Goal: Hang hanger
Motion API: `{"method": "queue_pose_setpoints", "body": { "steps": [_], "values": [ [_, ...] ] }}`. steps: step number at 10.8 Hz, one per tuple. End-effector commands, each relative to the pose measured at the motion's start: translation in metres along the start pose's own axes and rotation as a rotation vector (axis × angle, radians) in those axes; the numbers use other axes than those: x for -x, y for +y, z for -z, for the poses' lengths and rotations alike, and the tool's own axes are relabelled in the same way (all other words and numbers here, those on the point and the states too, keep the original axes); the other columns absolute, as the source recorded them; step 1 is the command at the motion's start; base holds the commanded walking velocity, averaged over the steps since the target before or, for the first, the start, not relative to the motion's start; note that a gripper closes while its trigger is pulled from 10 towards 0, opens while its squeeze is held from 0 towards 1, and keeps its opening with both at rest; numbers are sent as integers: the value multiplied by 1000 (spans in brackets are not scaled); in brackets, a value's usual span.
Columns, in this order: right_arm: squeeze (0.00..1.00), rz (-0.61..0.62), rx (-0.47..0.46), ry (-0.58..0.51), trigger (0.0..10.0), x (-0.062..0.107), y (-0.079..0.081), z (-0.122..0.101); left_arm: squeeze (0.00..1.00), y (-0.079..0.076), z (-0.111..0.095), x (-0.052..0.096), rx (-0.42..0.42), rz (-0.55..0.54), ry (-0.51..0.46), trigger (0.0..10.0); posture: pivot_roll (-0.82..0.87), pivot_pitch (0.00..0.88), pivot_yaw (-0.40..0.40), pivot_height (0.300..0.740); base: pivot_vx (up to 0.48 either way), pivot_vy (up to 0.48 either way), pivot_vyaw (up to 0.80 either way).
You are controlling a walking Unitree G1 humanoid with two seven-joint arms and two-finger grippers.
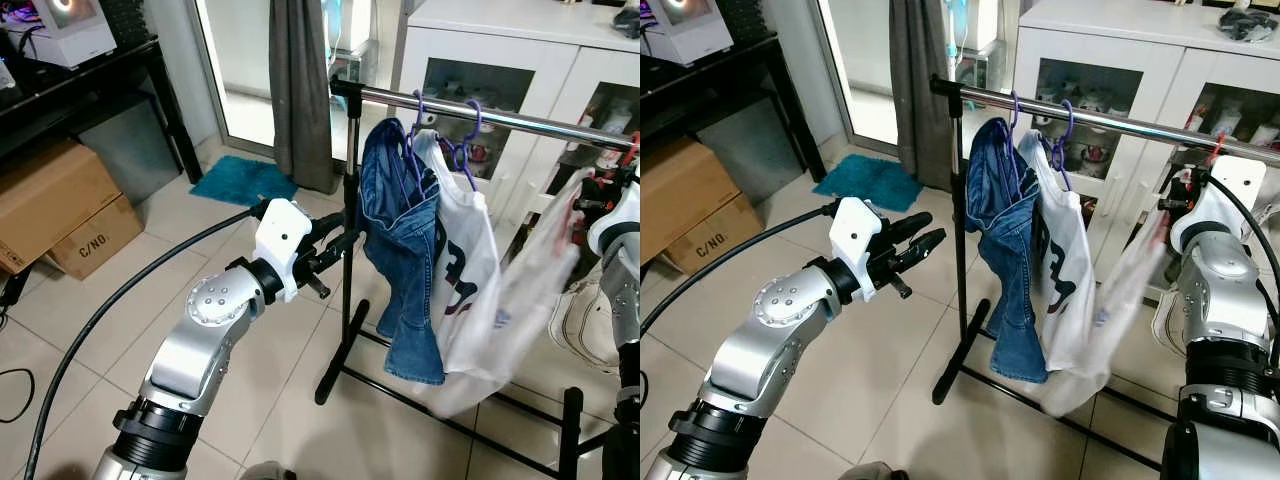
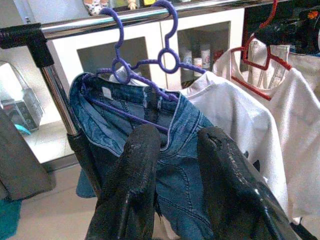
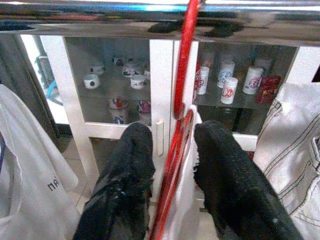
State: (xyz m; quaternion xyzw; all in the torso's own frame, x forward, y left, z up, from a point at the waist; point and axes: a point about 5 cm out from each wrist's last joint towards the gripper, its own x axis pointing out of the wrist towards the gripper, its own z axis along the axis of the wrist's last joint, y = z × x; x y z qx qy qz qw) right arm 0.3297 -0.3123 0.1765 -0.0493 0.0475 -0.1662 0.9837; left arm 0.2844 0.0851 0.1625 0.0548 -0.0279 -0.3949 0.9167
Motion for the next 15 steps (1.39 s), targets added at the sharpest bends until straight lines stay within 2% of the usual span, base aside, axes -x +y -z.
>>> {"method": "queue_pose_setpoints", "body": {
  "steps": [1,2,4,5,7,8,9,10,11,12,14,15],
  "values": [
    [1000,-3,6,20,10000,1,3,-1,0,1,-1,0,-20,-1,2,10000,102,0,75,740,0,0,0],
    [1000,9,23,68,10000,0,4,1,0,1,0,0,-20,2,5,10000,102,0,74,740,0,0,0],
    [1000,8,-44,205,10000,-10,9,8,0,0,1,2,-22,14,12,10000,110,0,62,740,0,0,0],
    [0,-11,-66,254,10000,-14,14,10,0,-1,1,3,-22,14,14,10000,110,0,62,740,0,0,0],
    [0,48,-72,314,10000,-25,15,10,0,-1,2,6,-21,11,19,10000,122,0,38,740,0,0,0],
    [0,76,-75,340,8078,-27,13,11,0,-1,3,6,-21,12,20,10000,121,0,35,740,0,0,0],
    [0,95,-83,357,4784,-28,10,12,0,-2,3,6,-19,13,22,10000,120,0,34,740,0,0,0],
    [0,115,-94,367,3451,-28,6,13,0,-2,4,6,-18,14,23,10000,119,0,34,740,0,0,0],
    [0,134,-104,372,275,-28,1,14,0,-3,4,6,-18,18,25,10000,115,0,37,740,0,0,0],
    [0,164,-109,368,0,-29,-7,15,0,-3,4,4,-19,24,25,10000,113,0,42,740,0,0,0],
    [0,186,-113,332,0,-30,-16,10,0,-1,3,2,-22,30,24,10000,110,0,51,740,0,0,0],
    [0,151,-71,275,10000,-33,-17,3,0,0,3,1,-27,38,25,10000,107,0,58,740,0,0,0]
  ]
}}
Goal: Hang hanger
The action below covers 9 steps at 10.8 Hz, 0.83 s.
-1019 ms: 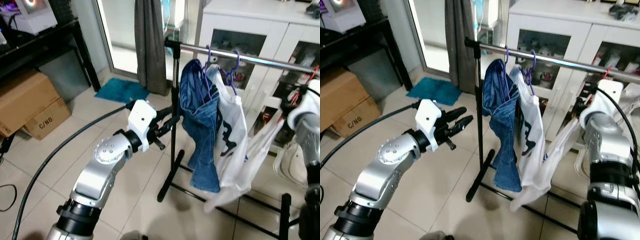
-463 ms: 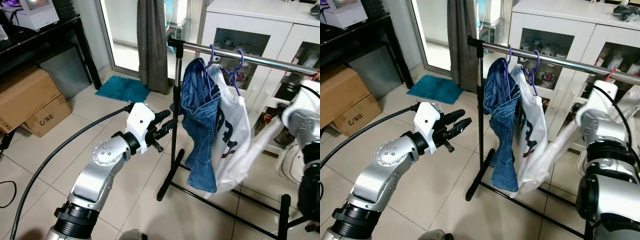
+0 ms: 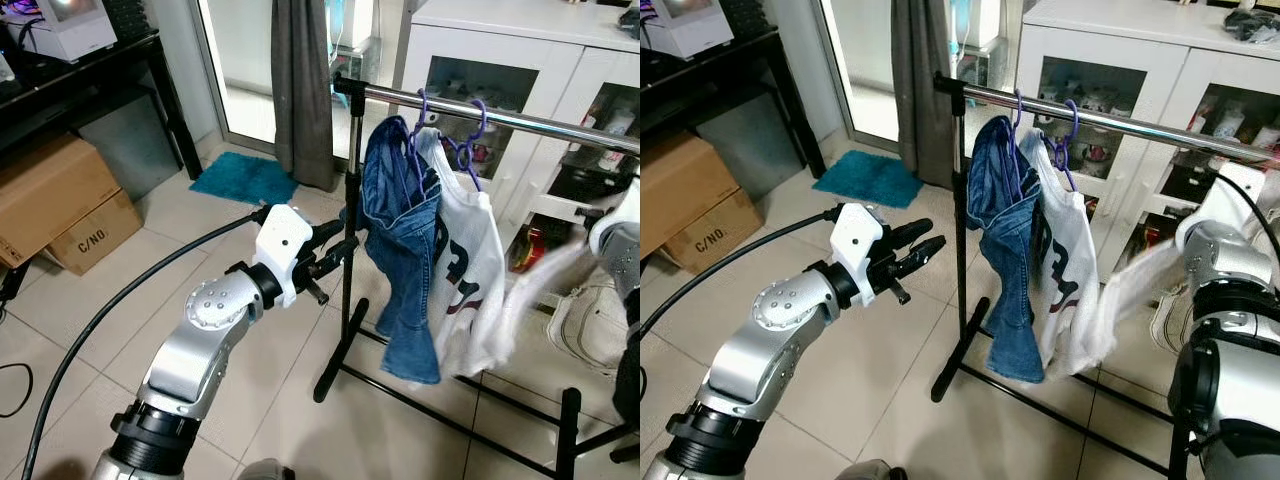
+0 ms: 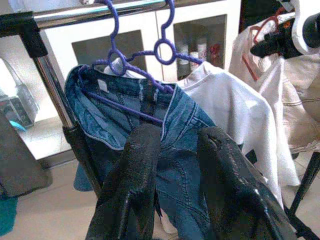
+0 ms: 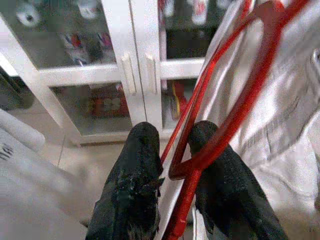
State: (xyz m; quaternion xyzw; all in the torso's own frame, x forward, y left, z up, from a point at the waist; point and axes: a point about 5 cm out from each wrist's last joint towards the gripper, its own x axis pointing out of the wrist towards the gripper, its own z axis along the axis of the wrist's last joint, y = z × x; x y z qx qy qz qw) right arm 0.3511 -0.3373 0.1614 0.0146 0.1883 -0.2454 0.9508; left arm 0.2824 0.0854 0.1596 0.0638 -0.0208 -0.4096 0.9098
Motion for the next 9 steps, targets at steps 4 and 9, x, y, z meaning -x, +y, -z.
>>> {"method": "queue_pose_setpoints", "body": {
  "steps": [4,9],
  "values": [
    [1000,-17,15,-20,10000,-1,1,-9,0,3,0,0,-18,2,10,10000,116,0,53,740,0,0,0],
    [0,2,34,17,10000,-1,-3,-5,0,3,0,1,-22,-5,12,10000,118,0,50,740,0,0,0]
  ]
}}
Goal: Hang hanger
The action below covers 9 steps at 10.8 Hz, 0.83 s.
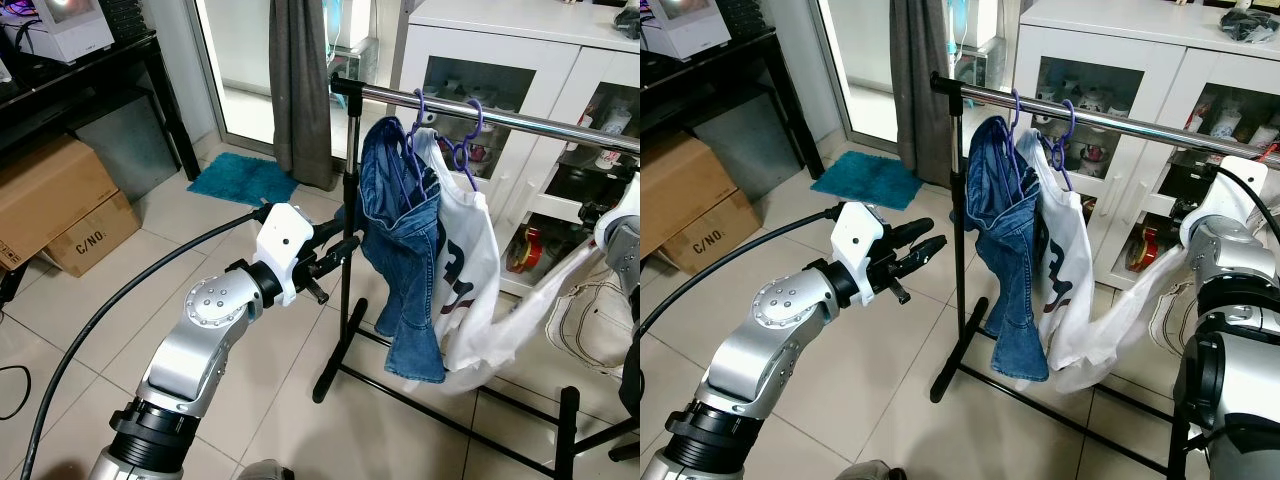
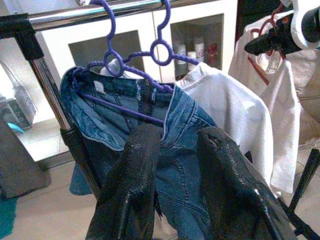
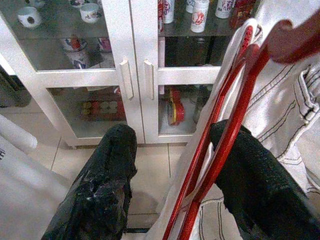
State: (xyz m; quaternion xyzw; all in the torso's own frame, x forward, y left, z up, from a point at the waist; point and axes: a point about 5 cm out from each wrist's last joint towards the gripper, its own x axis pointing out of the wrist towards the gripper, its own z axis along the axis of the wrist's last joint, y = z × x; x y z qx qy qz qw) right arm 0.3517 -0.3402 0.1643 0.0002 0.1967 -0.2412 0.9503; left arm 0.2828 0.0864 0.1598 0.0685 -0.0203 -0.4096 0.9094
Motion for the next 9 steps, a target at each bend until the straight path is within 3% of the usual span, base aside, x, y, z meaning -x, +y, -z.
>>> {"method": "queue_pose_setpoints", "body": {
  "steps": [1,3,4,8,9],
  "values": [
    [0,9,0,18,10000,1,-5,-1,0,3,0,0,-20,-8,10,10000,118,0,50,740,0,0,0],
    [0,5,-2,14,10000,5,-14,3,0,2,0,2,-14,-17,8,10000,108,0,46,740,0,0,0],
    [1000,1,-18,-3,10000,12,-19,2,0,0,2,-1,-8,-19,8,10000,96,0,52,740,0,0,0],
    [1000,-1,-82,-34,10000,31,-30,-4,0,-4,3,-5,5,-5,3,10000,70,0,64,740,0,0,0],
    [776,-6,-109,-30,10000,37,-31,-7,0,-4,4,-5,6,-11,4,10000,70,0,64,740,0,0,0]
  ]
}}
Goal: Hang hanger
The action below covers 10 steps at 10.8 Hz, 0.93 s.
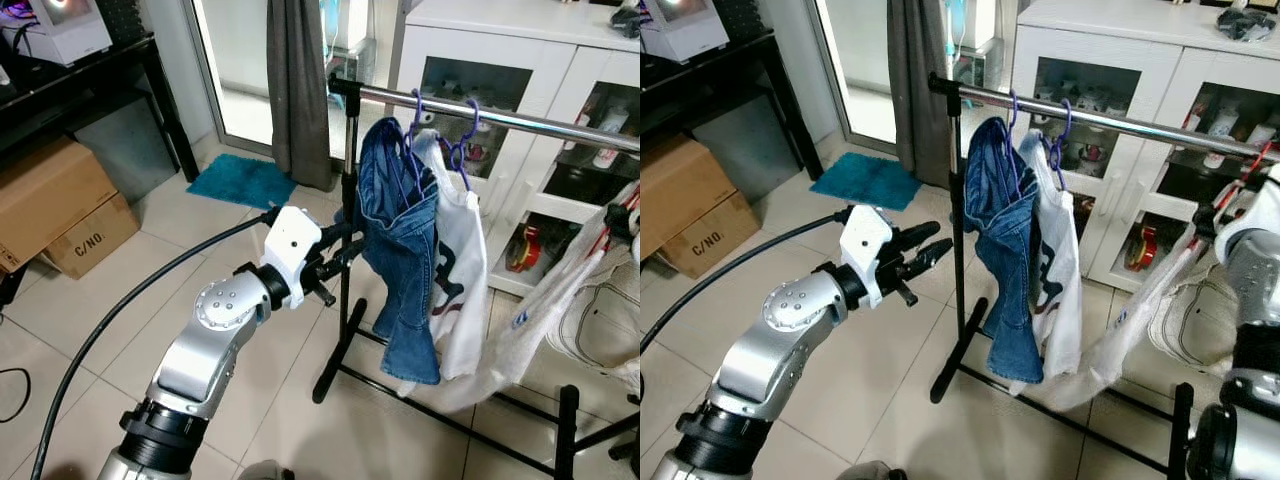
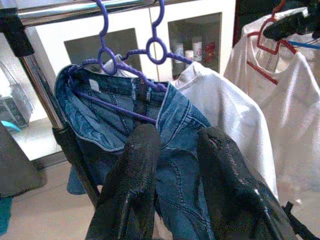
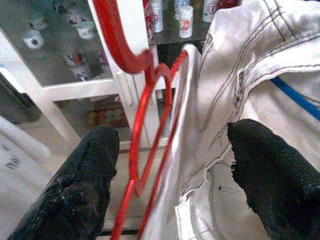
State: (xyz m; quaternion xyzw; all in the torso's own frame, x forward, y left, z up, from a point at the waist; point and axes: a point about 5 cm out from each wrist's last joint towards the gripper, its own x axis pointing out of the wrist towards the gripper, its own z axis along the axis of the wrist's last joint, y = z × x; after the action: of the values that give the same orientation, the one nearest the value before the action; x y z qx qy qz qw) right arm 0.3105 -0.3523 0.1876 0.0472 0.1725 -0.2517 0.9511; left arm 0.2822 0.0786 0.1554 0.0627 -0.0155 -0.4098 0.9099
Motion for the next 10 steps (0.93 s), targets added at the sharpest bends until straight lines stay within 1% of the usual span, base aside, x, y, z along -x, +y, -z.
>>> {"method": "queue_pose_setpoints", "body": {
  "steps": [1,2,3,4,5,6,7,8,9,10],
  "values": [
    [0,1,-35,27,10000,2,2,-2,0,2,1,1,-8,-14,1,10000,72,0,53,740,0,0,0],
    [0,1,-85,85,10000,-1,5,-1,0,2,1,1,-9,-15,2,10000,73,0,49,740,0,0,0],
    [0,-1,-101,105,10000,-2,8,-1,0,2,1,2,-10,-17,2,10000,73,0,49,740,0,0,0],
    [0,8,-125,141,10000,-6,14,-1,0,3,1,2,-13,-20,1,10000,74,0,38,740,0,0,0],
    [0,10,-139,151,10000,-9,17,-1,0,2,1,2,-15,-21,1,10000,77,0,34,740,0,0,0],
    [0,16,-145,159,10000,-13,21,0,0,1,1,2,-34,-13,10,10000,80,0,31,740,0,0,0],
    [0,20,-147,161,9725,-14,22,0,0,0,2,2,-44,-1,16,10000,84,0,27,740,0,0,0],
    [0,27,-151,167,4706,-16,24,0,0,-4,0,2,-17,42,0,10000,84,0,23,740,0,0,0],
    [0,35,-157,166,3216,-17,24,-1,0,-14,-7,4,12,143,-54,10000,82,0,23,740,0,0,0],
    [0,43,-156,163,2196,-18,24,-2,0,-18,-8,4,23,184,-65,10000,78,0,25,740,0,0,0]
  ]
}}
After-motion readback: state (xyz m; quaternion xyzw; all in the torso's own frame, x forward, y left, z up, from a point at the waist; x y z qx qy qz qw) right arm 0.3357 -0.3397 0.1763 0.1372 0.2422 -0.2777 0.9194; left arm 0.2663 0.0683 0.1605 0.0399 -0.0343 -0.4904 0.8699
